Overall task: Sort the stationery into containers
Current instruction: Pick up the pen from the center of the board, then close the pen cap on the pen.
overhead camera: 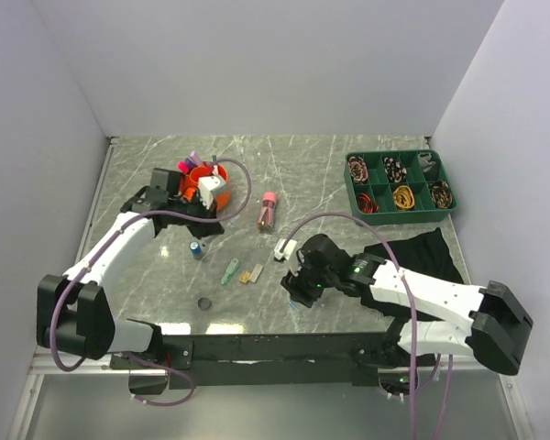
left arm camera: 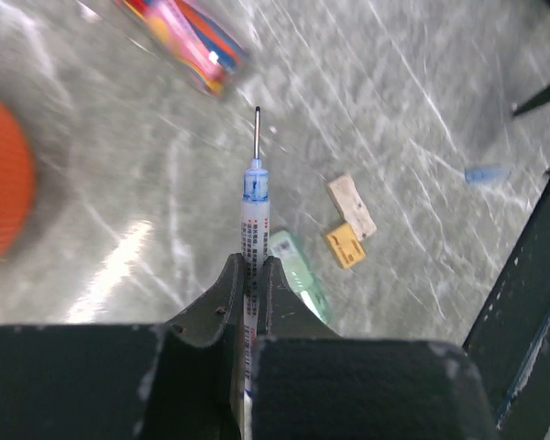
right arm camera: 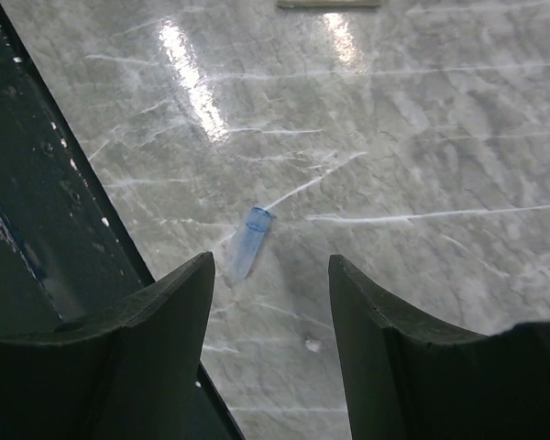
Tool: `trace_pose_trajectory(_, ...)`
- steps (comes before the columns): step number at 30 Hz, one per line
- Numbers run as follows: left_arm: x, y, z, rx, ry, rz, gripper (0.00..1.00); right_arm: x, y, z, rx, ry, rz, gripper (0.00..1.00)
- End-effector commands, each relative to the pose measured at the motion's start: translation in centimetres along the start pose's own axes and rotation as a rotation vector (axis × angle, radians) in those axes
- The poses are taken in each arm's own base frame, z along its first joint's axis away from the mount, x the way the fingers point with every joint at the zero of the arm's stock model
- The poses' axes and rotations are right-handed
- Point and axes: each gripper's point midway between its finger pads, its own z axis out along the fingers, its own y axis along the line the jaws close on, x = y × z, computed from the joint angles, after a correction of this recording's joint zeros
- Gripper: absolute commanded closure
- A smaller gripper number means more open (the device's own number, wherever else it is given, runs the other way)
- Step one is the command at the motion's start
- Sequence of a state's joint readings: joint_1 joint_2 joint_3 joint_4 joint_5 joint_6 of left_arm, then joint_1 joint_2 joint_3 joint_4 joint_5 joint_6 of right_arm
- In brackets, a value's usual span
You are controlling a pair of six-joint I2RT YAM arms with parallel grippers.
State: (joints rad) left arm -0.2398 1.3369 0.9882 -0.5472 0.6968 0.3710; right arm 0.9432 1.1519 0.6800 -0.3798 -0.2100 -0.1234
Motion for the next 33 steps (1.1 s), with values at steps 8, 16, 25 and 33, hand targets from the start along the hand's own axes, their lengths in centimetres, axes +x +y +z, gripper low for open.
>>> trace_pose_trajectory(8, -3.8, 0.5, -4.4, -0.055, -0.145, 0.033, 0.99, -1.5, 0.8, 2.5, 0.02, 0.01, 0.074, 0.39)
trace_pose_trajectory(16, -3.4, 1.1, -5.7, -0.089, -0.166, 0.036, 0.99, -2.4, 0.7, 1.7, 0.046, 0.035, 0.114, 0.39)
trace_pose_trajectory(25, -3.4, 1.5, -5.6, -0.096, -0.192, 0.028, 0.99, 0.2, -0.1, -0.6, 0.073, 0.238, -0.006, 0.35)
trace_pose_trajectory(33, -3.2, 1.9, -5.8, -0.115, -0.189, 0.038, 0.99, 1.1, 2.4, 0.2, 0.014, 0.335, 0.187, 0.39)
